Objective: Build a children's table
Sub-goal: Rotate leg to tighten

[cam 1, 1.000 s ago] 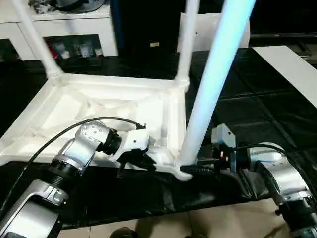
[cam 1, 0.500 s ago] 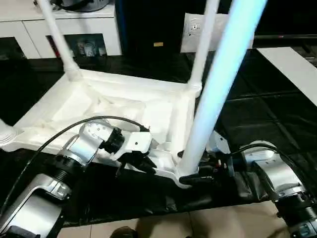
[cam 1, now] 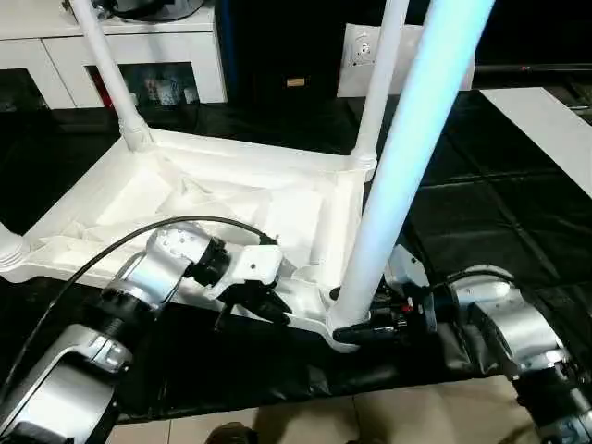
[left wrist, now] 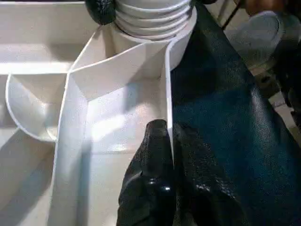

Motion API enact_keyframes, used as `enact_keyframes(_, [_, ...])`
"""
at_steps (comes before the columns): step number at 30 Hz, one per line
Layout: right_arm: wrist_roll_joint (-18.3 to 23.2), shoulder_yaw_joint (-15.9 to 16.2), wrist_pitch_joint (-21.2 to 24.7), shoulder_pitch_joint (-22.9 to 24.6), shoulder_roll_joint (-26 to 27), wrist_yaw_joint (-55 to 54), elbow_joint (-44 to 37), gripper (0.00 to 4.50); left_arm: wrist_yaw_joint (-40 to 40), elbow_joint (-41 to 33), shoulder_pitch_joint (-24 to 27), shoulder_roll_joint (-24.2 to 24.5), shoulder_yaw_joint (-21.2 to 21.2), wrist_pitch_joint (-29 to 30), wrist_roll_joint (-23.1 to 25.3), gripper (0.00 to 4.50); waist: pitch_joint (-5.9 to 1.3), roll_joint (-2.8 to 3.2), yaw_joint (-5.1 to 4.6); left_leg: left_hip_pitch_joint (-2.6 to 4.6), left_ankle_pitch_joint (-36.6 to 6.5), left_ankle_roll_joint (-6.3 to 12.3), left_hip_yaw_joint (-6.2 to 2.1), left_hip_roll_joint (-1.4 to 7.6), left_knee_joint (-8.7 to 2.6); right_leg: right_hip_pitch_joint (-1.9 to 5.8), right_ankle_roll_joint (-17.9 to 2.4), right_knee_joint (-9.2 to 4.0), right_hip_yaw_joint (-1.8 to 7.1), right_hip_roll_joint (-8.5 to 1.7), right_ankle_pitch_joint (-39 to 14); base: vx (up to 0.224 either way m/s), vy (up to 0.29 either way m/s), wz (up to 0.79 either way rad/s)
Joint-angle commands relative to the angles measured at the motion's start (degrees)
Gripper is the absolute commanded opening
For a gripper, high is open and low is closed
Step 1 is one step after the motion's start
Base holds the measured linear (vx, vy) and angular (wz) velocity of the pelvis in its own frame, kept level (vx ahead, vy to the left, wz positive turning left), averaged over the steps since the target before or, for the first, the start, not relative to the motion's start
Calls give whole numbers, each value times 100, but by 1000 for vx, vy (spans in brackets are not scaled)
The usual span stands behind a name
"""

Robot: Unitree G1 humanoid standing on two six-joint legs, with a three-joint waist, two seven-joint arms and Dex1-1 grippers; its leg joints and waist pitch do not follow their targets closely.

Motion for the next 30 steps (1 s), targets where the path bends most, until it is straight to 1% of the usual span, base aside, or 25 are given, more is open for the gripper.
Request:
enact_keyframes(1, [276, 29, 379, 71, 329, -412, -211, 270, 426, -222, 38, -260, 23, 190, -50, 0, -318, -26, -45, 97, -1158, 344, -96, 343, -424, 248, -1426, -418, 247, -410, -983, 0, 0, 0])
enact_keyframes(2, [276, 16, 415, 86, 379, -507, -227, 269, 509, -235, 48, -284, 42, 247, -39, 0, -317, -27, -47, 108, -1205, 311, -94, 343, -432, 243, -1397, -430, 251, -409, -1082, 0, 0, 0])
enact_keyframes(4, [202, -11, 498, 120, 582, -919, -255, 269, 837, -290, 80, -395, 121, 497, -6, 0, -271, -32, -76, 120, -1523, 164, -111, 333, -467, 221, -1250, -498, 259, -433, -1731, 0, 0, 0])
enact_keyframes(5, [94, -26, 516, 131, 805, -1320, -245, 269, 1160, -341, 107, -543, 219, 759, -15, 0, -256, -28, -95, 122, -1598, 105, -118, 333, -481, 211, -1194, -510, 262, -435, -1909, 0, 0, 0])
enact_keyframes(6, [-58, -67, 607, 119, 1130, -1907, -214, 269, 1628, -417, 130, -758, 353, 1132, -8, 0, -208, -29, -155, 141, -1844, -31, -125, 329, -509, 169, -1094, -545, 268, -431, -2339, 0, 0, 0])
enact_keyframes(7, [-136, -107, 715, 84, 1338, -2265, -173, 269, 1914, -452, 136, -908, 441, 1314, -15, 0, -186, -35, -181, 172, -2125, -130, -168, 300, -520, 160, -906, -613, 241, -450, -2950, 0, 0, 0])
enact_keyframes(8, [-196, -142, 825, 49, 1510, -2554, -144, 269, 2130, -503, 145, -1046, 522, 1491, -50, 0, -189, -39, -211, 180, -2185, -185, -178, 300, -523, 157, -834, -613, 248, -452, -3099, 0, 0, 0])
enact_keyframes(9, [-234, -173, 925, 10, 1682, -2810, -115, 269, 2350, -555, 148, -1182, 594, 1677, -67, 0, -190, -43, -263, 179, -2241, -213, -213, 290, -532, 157, -727, -647, 235, -465, -3282, 0, 0, 0])
enact_keyframes(10, [-266, -189, 1025, -19, 1834, -3028, -117, 269, 2569, -612, 154, -1300, 652, 1835, -52, 0, -188, -22, -314, 163, -2264, -210, -226, 288, -544, 155, -673, -656, 236, -453, -3261, 0, 0, 0])
enact_keyframes(12, [-434, -192, 1232, -146, 2216, -3616, -40, 268, 3250, -674, 113, -1642, 818, 2256, 41, 0, -213, -26, -405, 138, -2125, -156, -211, 285, -543, 150, -787, -633, 260, -426, -2789, 0, 0, 0])
enact_keyframes(13, [-464, -201, 1272, -170, 2281, -3729, -22, 268, 3357, -686, 107, -1694, 846, 2328, 56, 0, -212, -25, -428, 126, -2070, -147, -202, 282, -542, 150, -824, -617, 267, -410, -2652, 0, 0, 0])
enact_keyframes(14, [-580, -272, 1505, -268, 2559, -4235, 43, 268, 3724, -817, 104, -1891, 939, 2639, 132, 0, -216, -20, -427, 124, -2023, -124, -199, 276, -542, 153, -851, -620, 266, -411, -2561, 0, 0, 0])
enact_keyframes(15, [-598, -297, 1576, -294, 2638, -4364, 55, 268, 3842, -865, 103, -1953, 971, 2723, 163, 0, -222, -21, -434, 129, -1933, -91, -179, 270, -533, 146, -907, -616, 277, -403, -2392, 0, 0, 0])
enact_keyframes(16, [-616, -299, 1606, -308, 2682, -4429, 57, 268, 3916, -893, 101, -1990, 990, 2762, 185, 0, -230, -46, -429, 127, -1834, -28, -166, 262, -526, 161, -918, -626, 280, -402, -2282, 0, 0, 0])
enact_keyframes(18, [-658, -238, 1606, -307, 2717, -4418, 29, 268, 3995, -928, 102, -2016, 989, 2775, 271, 0, -240, -32, -404, 114, -1613, 72, -146, 266, -513, 176, -949, -614, 296, -399, -1959, 0, 0, 0])
enact_keyframes(20, [-655, -223, 1589, -290, 2720, -4396, 8, 268, 3993, -933, 104, -2002, 971, 2750, 312, 0, -256, -36, -389, 101, -1387, 147, -131, 268, -504, 204, -1016, -576, 296, -388, -1557, 0, 0, 0])
enact_keyframes(21, [-598, -251, 1565, -254, 2720, -4372, -26, 323, 3928, -962, 119, -1946, 916, 2706, 351, 0, -259, -41, -384, 95, -1265, 200, -122, 266, -498, 220, -1056, -564, 294, -391, -1371, 0, 0, 0])
enact_keyframes(22, [-590, -266, 1557, -240, 2706, -4371, -35, 337, 3900, -971, 127, -1925, 906, 2701, 353, 0, -262, -37, -382, 96, -1215, 220, -121, 268, -497, 224, -1070, -559, 292, -391, -1304, 0, 0, 0])
enact_keyframes(24, [-579, -344, 1493, -162, 2650, -4356, -96, 343, 3770, -1042, 176, -1809, 855, 2664, 381, 0, -268, -48, -379, 91, -1110, 271, -113, 269, -492, 239, -1105, -550, 286, -392, -1185, 0, 0, 0])
enact_keyframes(25, [-590, -368, 1486, -142, 2651, -4366, -122, 365, 3756, -1084, 194, -1779, 834, 2677, 388, 0, -261, -34, -375, 87, -1086, 277, -115, 275, -500, 238, -1118, -547, 283, -392, -1162, 0, 0, 0])
enact_keyframes(26, [-587, -428, 1454, -92, 2609, -4340, -189, 365, 3687, -1159, 238, -1691, 805, 2654, 382, 0, -255, -33, -377, 92, -1105, 267, -119, 282, -507, 236, -1125, -546, 281, -390, -1173, 0, 0, 0])
enact_keyframes(27, [-581, -459, 1437, -68, 2578, -4318, -225, 385, 3646, -1193, 261, -1644, 795, 2635, 372, 0, -259, -31, -383, 89, -1114, 260, -119, 284, -509, 241, -1124, -540, 282, -384, -1155, 0, 0, 0])
enact_keyframes(28, [-534, -489, 1398, -33, 2498, -4248, -298, 385, 3547, -1242, 302, -1558, 770, 2604, 348, 0, -270, -12, -376, 91, -1079, 264, -122, 287, -502, 242, -1137, -529, 285, -388, -1050, 0, 0, 0])
enact_keyframes(29, [-483, -523, 1354, 1, 2405, -4163, -368, 388, 3453, -1272, 337, -1478, 758, 2582, 325, 0, -274, -17, -381, 83, -1052, 275, -118, 283, -500, 246, -1147, -522, 283, -380, -975, 0, 0, 0])
enact_keyframes(30, [-409, -529, 1245, 64, 2207, -3921, -493, 396, 3274, -1301, 387, -1342, 735, 2454, 311, 0, -287, -19, -379, 73, -939, 306, -119, 285, -489, 258, -1173, -495, 283, -381, -753, 0, 0, 0])
